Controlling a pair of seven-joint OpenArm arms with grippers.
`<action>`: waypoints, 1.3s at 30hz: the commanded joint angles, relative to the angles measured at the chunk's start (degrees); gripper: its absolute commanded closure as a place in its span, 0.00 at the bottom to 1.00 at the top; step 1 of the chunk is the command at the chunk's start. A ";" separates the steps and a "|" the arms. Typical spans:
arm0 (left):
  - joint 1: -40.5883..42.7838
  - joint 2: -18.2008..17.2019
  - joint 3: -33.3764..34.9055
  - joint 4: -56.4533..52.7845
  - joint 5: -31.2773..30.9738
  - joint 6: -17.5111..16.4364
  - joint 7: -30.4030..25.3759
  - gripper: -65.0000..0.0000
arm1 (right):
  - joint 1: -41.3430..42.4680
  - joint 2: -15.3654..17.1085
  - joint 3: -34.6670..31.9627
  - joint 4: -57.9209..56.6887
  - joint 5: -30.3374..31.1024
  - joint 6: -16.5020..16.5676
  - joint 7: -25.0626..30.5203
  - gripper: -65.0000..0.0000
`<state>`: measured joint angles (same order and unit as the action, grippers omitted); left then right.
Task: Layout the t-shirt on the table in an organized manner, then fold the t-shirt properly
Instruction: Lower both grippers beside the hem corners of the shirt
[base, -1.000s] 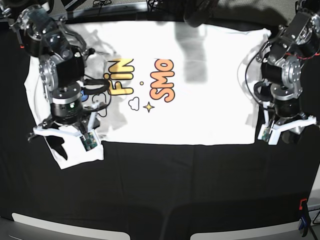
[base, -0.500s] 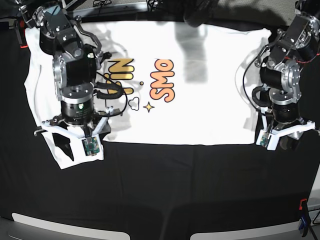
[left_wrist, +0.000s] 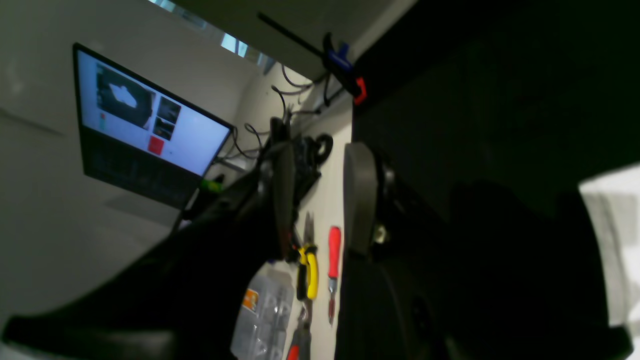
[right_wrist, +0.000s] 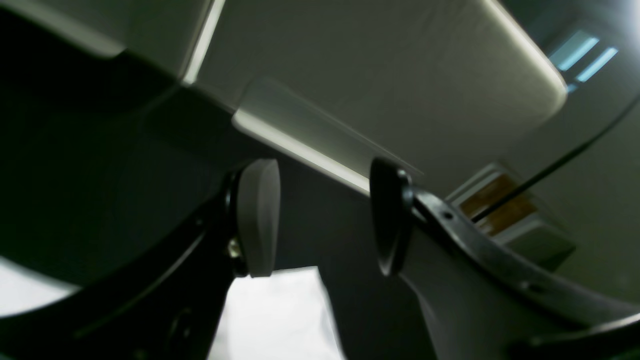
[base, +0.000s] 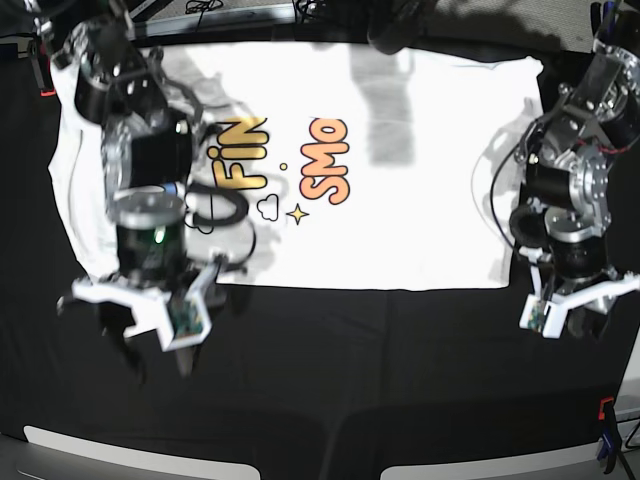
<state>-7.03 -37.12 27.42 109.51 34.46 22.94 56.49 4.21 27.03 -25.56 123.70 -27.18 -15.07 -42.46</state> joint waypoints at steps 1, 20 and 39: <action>-2.16 -0.68 -0.44 0.87 1.40 1.33 -1.31 0.76 | 2.34 0.42 0.46 0.79 -1.33 -0.85 0.81 0.56; -13.05 -0.70 -0.44 -0.02 -9.94 1.92 -7.63 0.76 | 20.46 0.39 0.46 -18.73 6.88 -0.83 0.31 0.56; -32.85 0.09 -0.50 -54.93 -66.38 -29.18 -10.80 0.76 | 38.93 0.44 0.46 -59.58 45.83 21.84 -3.02 0.56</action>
<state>-38.13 -36.64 27.38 53.78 -32.03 -6.37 46.41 40.82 26.98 -25.56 63.24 19.14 6.76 -46.76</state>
